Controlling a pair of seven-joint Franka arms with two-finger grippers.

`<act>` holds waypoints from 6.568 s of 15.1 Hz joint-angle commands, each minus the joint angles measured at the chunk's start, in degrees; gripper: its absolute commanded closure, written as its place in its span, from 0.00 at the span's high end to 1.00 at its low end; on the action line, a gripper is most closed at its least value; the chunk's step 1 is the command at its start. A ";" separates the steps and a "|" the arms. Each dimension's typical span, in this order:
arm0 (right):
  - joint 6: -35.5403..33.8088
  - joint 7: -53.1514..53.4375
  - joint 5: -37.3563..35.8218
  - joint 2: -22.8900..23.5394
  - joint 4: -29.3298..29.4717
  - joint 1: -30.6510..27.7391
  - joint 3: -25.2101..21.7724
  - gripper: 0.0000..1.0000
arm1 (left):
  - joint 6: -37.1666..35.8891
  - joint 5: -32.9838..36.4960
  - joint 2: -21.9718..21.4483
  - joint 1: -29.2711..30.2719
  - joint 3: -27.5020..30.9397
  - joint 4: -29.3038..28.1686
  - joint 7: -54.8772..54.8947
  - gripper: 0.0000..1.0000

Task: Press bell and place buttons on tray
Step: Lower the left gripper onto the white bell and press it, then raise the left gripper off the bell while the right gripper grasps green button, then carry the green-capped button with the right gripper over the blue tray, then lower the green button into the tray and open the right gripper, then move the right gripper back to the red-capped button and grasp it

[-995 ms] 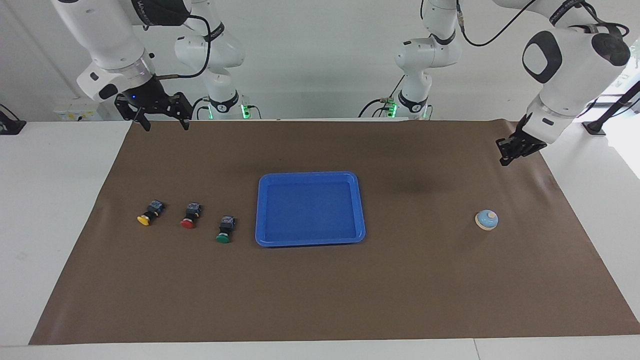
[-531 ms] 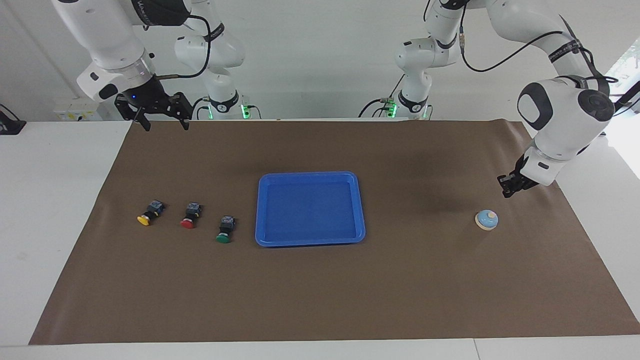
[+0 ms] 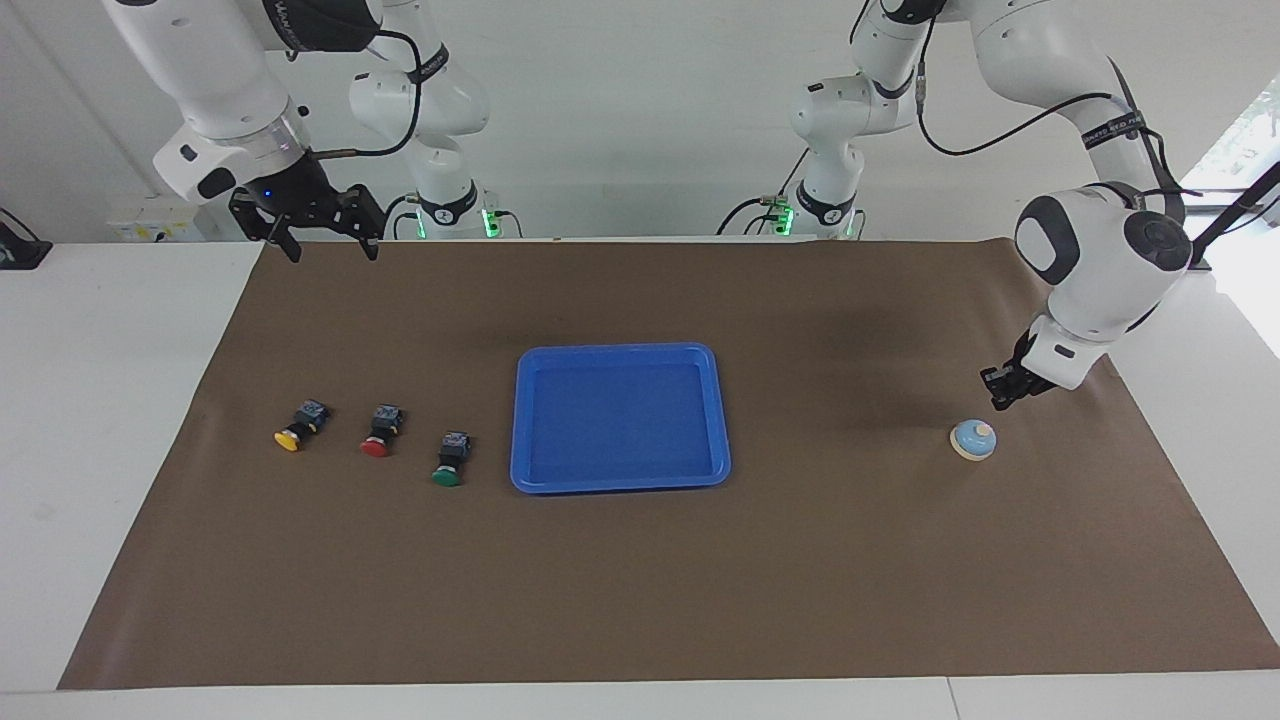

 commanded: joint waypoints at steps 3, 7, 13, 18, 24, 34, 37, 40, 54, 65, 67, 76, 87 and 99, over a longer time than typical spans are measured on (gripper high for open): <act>-0.27 -0.72 0.76 -0.95 -1.05 -2.80 0.12 1.00 | 5.45 1.37 3.72 -0.35 0.34 -0.49 0.15 0.00; -0.27 -0.90 0.76 -0.96 -1.05 -2.45 0.21 1.00 | 7.47 1.37 4.87 -0.35 0.34 -1.89 0.24 0.00; -0.27 -0.98 0.76 -0.96 -1.14 -2.01 0.38 1.00 | -1.62 1.37 4.08 -0.88 0.26 3.44 0.24 0.00; 3.75 -2.04 1.03 -3.06 -5.87 -0.96 0.82 1.00 | -22.90 0.67 0.75 -3.77 -0.10 16.55 -1.07 0.78; 22.82 2.43 1.03 -4.30 -19.85 4.58 0.82 1.00 | -36.29 0.58 -9.90 -5.19 -0.18 16.12 -3.09 1.00; 54.37 16.15 -1.95 20.03 -21.71 7.04 0.65 1.00 | -36.56 -2.76 -10.69 -6.15 0.52 16.12 -3.36 1.00; 58.69 17.12 -4.06 23.56 -21.26 7.04 0.73 1.00 | -36.29 -2.58 -11.57 -6.06 0.43 15.86 -3.10 1.00; 58.97 17.21 -4.16 23.83 -21.26 7.13 0.73 0.96 | -36.38 -2.58 -12.18 -5.28 0.43 15.68 -3.19 1.00; 37.56 18.08 -3.20 24.44 -6.98 10.27 2.76 0.00 | -35.68 -2.58 -12.45 -6.15 0.26 15.51 -3.19 1.00; 44.81 32.58 -4.25 26.90 -10.10 20.23 2.67 0.00 | -35.68 -2.58 -12.45 -5.36 0.26 15.51 -3.10 1.00; 46.65 33.47 -4.25 27.52 -11.15 20.32 2.67 0.00 | -35.68 -2.58 -12.45 -5.54 0.26 15.51 -3.10 1.00; 45.88 39.18 -4.07 27.26 -11.52 20.14 2.76 1.00 | -35.68 -2.58 -12.45 -5.45 0.26 15.51 -3.10 1.00; 25.04 24.79 -4.24 22.78 -0.08 7.59 2.14 1.00 | -35.68 -2.58 -12.45 -5.45 0.26 15.51 -3.10 1.00; 55.43 10.00 -4.86 15.22 -29.77 -4.73 2.23 1.00 | -35.68 -2.58 -12.45 -5.45 0.26 15.51 -3.10 1.00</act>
